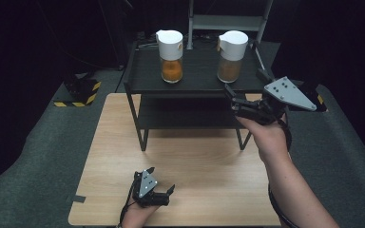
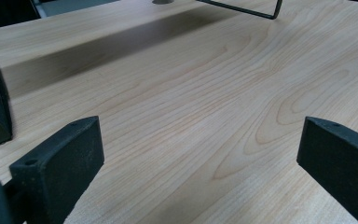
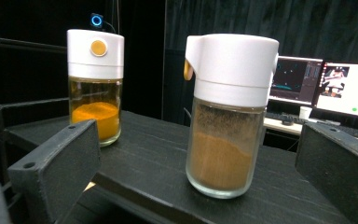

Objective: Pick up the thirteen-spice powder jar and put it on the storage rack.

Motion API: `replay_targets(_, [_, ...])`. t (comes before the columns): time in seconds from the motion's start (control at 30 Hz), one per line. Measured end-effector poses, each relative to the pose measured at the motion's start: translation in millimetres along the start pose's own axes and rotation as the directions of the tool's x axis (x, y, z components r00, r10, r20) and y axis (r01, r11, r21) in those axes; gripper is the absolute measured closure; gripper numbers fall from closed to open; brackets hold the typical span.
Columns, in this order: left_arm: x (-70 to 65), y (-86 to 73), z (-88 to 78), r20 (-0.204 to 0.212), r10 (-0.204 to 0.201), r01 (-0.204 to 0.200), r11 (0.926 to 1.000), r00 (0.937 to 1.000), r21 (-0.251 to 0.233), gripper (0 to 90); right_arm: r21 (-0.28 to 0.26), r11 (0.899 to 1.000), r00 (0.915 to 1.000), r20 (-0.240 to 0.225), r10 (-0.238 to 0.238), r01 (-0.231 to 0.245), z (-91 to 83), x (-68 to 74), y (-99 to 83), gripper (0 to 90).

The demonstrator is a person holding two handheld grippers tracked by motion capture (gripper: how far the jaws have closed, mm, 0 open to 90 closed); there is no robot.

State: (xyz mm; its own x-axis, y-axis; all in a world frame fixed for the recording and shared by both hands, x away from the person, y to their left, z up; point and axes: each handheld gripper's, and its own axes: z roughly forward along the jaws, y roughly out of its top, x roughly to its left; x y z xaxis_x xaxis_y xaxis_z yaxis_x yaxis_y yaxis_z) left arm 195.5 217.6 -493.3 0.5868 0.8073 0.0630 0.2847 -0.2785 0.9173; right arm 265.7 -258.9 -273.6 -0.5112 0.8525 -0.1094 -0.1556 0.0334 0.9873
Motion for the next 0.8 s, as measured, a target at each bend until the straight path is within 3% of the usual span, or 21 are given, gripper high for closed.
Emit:
replay_targets(0.57, [-3.0, 1.4, 1.0, -0.011, 0.014, -0.014, 0.9999, 0.9999, 0.007, 0.8, 0.025, 0.999, 0.9991, -0.011, -0.04, 0.04, -31.9, 5.3, -27.8, 0.0])
replay_targets(0.8, [-3.3, 1.3, 0.9, -0.011, 0.017, -0.017, 0.9998, 0.9998, 0.006, 0.8, 0.042, 0.996, 0.9966, -0.019, -0.081, 0.081, -40.3, 11.0, -41.8, 0.0])
